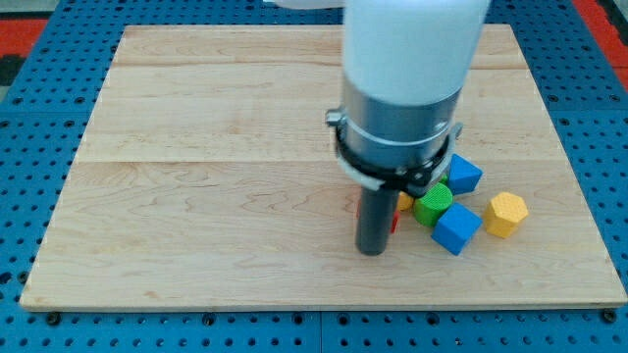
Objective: Push the group of blocks up a bit
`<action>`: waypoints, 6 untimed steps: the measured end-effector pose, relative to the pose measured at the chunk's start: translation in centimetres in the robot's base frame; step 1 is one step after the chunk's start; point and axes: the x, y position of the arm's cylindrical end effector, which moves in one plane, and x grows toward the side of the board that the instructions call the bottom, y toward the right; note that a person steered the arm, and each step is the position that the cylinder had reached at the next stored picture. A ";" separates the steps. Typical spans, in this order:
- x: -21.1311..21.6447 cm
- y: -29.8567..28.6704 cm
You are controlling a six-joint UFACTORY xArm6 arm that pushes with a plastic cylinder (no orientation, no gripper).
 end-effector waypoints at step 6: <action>-9.3 3.8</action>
